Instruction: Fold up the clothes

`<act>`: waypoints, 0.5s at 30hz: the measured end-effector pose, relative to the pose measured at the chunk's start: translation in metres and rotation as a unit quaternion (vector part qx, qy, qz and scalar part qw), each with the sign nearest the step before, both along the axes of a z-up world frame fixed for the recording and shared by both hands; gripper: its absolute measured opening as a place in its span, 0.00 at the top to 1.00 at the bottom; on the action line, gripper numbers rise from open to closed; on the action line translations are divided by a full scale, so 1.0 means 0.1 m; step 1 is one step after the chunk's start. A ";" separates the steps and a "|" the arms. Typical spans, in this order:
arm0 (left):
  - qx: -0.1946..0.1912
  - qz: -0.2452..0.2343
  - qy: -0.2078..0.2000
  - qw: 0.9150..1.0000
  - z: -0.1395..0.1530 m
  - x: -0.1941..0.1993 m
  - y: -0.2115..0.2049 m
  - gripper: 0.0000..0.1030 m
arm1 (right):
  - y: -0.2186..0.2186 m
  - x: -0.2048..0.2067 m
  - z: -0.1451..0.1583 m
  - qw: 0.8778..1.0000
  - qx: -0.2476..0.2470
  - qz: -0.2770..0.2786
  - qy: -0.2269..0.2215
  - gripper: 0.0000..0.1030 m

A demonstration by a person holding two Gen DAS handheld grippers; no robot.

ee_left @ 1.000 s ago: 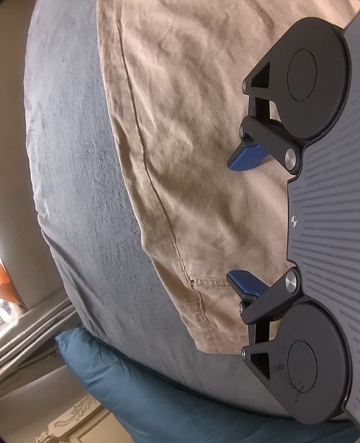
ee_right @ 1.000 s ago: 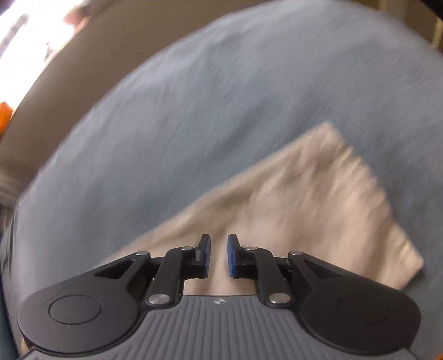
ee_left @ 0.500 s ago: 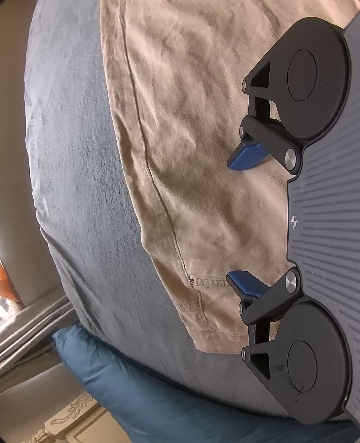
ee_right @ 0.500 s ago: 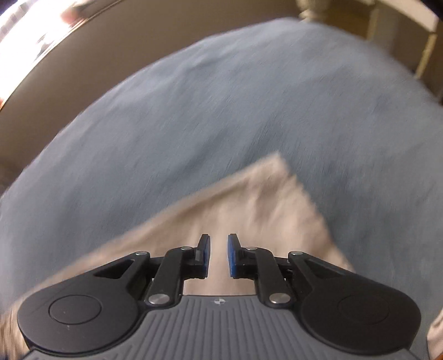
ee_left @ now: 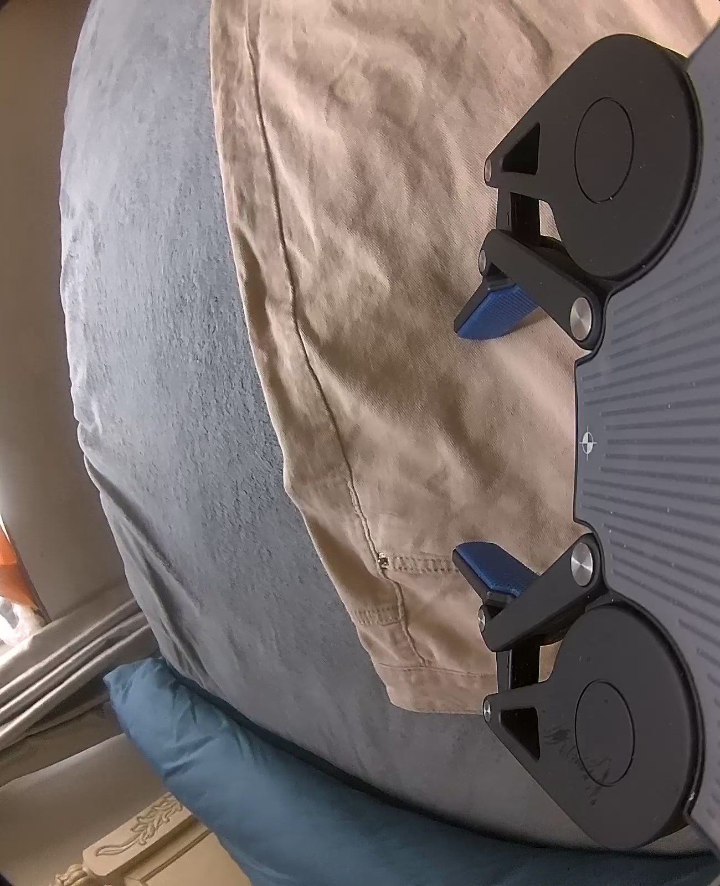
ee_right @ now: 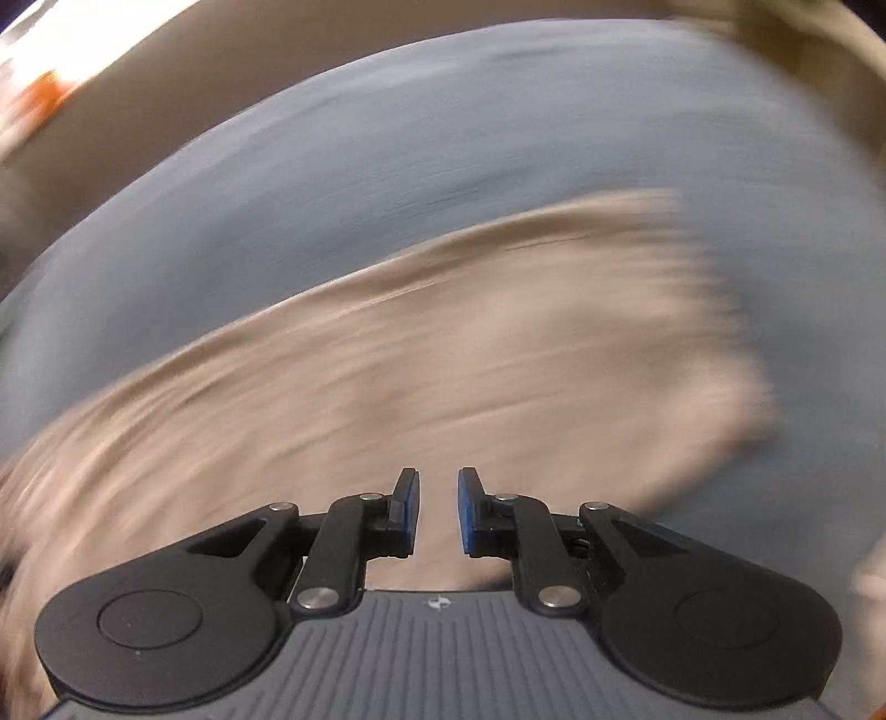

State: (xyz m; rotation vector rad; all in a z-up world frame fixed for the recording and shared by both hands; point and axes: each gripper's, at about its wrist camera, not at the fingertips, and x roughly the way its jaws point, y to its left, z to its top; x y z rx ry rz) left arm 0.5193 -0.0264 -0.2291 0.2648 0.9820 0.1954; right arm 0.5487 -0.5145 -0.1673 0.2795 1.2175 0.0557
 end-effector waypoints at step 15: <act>-0.042 -0.009 0.001 0.999 0.25 -0.36 0.40 0.22 | 0.98 -0.67 -0.02 0.969 -0.155 0.188 0.051 0.83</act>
